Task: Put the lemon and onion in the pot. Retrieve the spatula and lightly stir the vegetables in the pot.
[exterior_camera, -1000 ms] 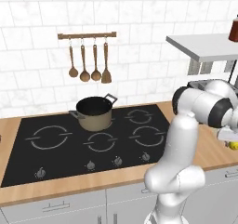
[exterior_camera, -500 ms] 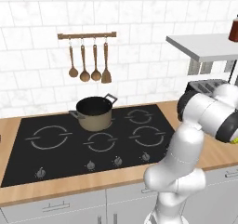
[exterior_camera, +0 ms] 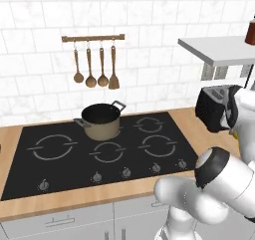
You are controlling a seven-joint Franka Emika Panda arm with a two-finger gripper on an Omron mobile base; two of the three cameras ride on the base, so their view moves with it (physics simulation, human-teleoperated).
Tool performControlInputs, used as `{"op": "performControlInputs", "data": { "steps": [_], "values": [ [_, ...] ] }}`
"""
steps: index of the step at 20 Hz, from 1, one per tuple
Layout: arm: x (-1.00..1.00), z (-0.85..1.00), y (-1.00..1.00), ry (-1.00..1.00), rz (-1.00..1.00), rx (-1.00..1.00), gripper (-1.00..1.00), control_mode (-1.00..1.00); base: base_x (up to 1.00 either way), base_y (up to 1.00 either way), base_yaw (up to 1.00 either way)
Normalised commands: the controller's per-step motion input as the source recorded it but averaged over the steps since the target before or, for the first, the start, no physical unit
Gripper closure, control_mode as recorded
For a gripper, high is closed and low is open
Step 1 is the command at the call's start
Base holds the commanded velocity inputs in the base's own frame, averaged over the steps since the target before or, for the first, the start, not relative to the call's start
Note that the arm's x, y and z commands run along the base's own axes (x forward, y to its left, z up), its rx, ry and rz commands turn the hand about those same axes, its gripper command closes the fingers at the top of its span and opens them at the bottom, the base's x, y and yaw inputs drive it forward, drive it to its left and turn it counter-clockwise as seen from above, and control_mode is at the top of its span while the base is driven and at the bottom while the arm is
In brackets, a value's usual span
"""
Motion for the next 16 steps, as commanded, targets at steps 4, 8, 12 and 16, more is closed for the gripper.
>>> {"op": "performControlInputs", "data": {
  "steps": [4,8,12,16],
  "values": [
    [0.0,0.71,1.0,0.01,0.05,-0.05,1.0,-1.0,0.0,0.0,0.0],
    [0.0,0.42,0.98,0.0,0.12,0.0,1.0,-1.0,0.0,0.0,0.0],
    [0.0,0.21,0.68,0.0,0.17,0.0,1.0,-1.0,0.0,0.0,0.0],
    [0.0,0.0,0.0,0.0,0.0,0.0,1.0,1.0,0.0,0.91,0.2]
  ]
}}
